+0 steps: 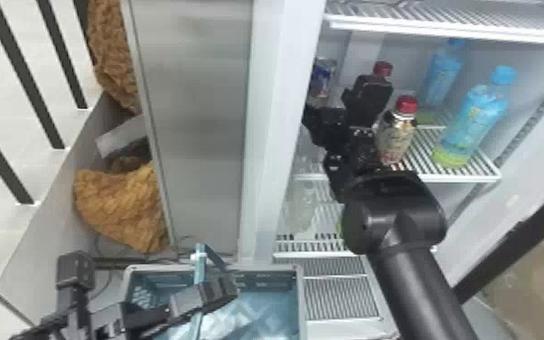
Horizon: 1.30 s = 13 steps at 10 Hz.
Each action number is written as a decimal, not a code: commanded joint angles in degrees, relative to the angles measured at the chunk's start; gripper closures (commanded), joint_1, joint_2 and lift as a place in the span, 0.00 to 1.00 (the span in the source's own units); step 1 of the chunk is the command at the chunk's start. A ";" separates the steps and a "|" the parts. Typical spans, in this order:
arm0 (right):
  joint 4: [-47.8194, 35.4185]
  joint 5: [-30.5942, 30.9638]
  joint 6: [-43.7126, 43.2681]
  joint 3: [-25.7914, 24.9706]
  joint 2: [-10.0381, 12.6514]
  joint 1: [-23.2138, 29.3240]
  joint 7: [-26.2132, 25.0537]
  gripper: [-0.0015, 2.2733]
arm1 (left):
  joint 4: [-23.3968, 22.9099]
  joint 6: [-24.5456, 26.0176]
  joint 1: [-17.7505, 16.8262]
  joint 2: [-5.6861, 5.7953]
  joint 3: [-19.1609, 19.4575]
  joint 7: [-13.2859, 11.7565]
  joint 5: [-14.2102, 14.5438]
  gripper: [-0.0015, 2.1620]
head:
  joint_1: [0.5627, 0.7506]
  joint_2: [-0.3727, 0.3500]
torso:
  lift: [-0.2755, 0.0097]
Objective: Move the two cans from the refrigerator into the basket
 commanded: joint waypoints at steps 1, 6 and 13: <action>2.57 0.45 -0.02 0.05 0.15 -1.72 -0.18 0.05 | 0.10 0.00 0.12 0.00 0.16 -0.01 0.00 0.55 | 0.70 0.33 | 0.86; 11.01 1.47 0.12 0.05 0.50 -8.19 -0.70 0.05 | 0.24 0.00 -0.16 0.09 0.05 0.08 0.00 0.55 | 0.70 0.33 | 0.86; 13.82 2.04 5.18 0.05 0.50 -11.43 -1.14 0.49 | 0.52 -0.14 -0.44 0.09 -0.18 0.17 0.11 0.55 | 0.66 0.32 | 0.86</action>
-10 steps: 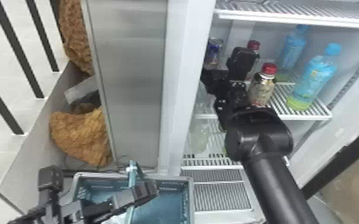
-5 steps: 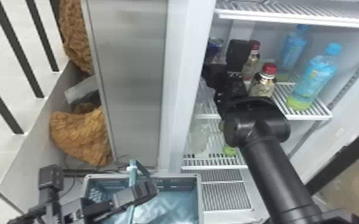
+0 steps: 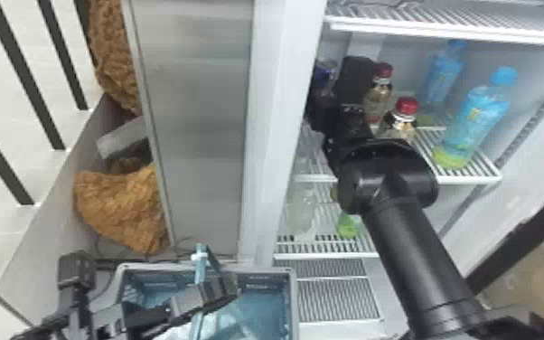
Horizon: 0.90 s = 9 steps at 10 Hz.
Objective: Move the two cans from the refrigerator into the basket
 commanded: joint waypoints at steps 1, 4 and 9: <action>0.06 1.20 0.16 0.00 -0.12 -0.03 0.06 0.50 | 0.01 -0.01 0.00 0.00 0.00 -0.01 0.04 0.55 | 0.67 0.32 | 0.86; -2.19 2.00 0.16 0.00 -0.39 1.66 0.06 0.53 | 0.01 -0.15 0.00 -0.09 0.00 -0.01 0.04 0.55 | 0.68 0.32 | 0.86; -19.91 0.17 4.38 1.03 -2.67 11.79 0.06 0.53 | 0.01 -0.29 0.28 -0.09 0.35 -0.01 0.38 0.55 | 0.70 0.32 | 0.86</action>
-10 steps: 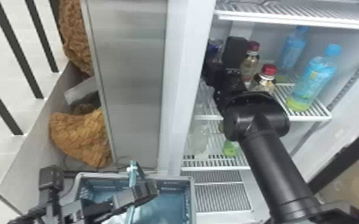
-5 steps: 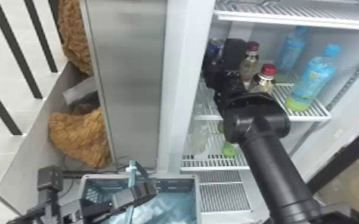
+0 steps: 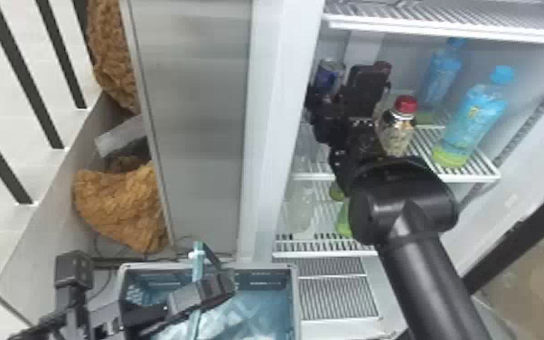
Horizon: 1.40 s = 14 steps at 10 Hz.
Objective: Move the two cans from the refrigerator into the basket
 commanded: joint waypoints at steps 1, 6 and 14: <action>-5.01 -0.96 0.66 0.56 -0.72 3.13 -0.05 0.53 | -0.10 0.00 0.12 0.00 0.06 0.00 0.11 0.55 | 0.70 0.32 | 0.86; -19.21 -2.91 6.43 0.68 -2.22 12.41 -0.75 0.53 | 0.04 0.00 0.26 -0.09 -0.05 0.00 0.11 0.55 | 0.70 0.33 | 0.86; -45.79 -8.39 16.98 -1.49 -4.68 30.97 -2.60 0.53 | 0.04 0.00 0.26 -0.09 -0.39 -0.09 0.00 0.55 | 0.70 0.32 | 0.86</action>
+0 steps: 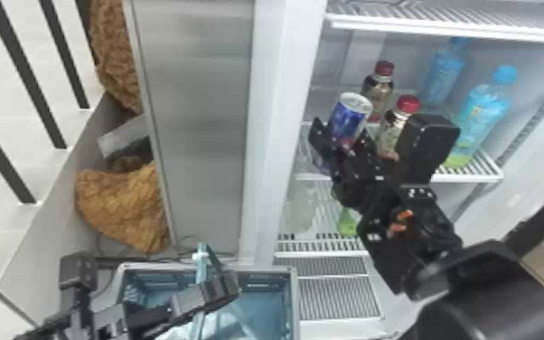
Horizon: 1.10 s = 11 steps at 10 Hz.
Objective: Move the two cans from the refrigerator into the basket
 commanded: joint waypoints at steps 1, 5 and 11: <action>-6.14 -1.56 3.01 -0.40 -0.55 4.90 0.00 0.53 | 0.06 0.00 -0.11 -0.02 0.06 0.01 0.09 0.55 | 0.70 0.32 | 0.86; -17.11 -6.48 10.04 -0.28 -1.34 15.03 0.35 0.53 | -0.08 0.00 -0.25 -0.19 -0.05 0.01 -0.14 0.55 | 0.70 0.33 | 0.86; -26.11 -12.30 24.81 -0.51 -3.63 24.17 4.66 0.53 | 0.06 -0.14 -0.25 -0.37 0.17 0.01 -0.03 0.55 | 0.70 0.44 | 0.86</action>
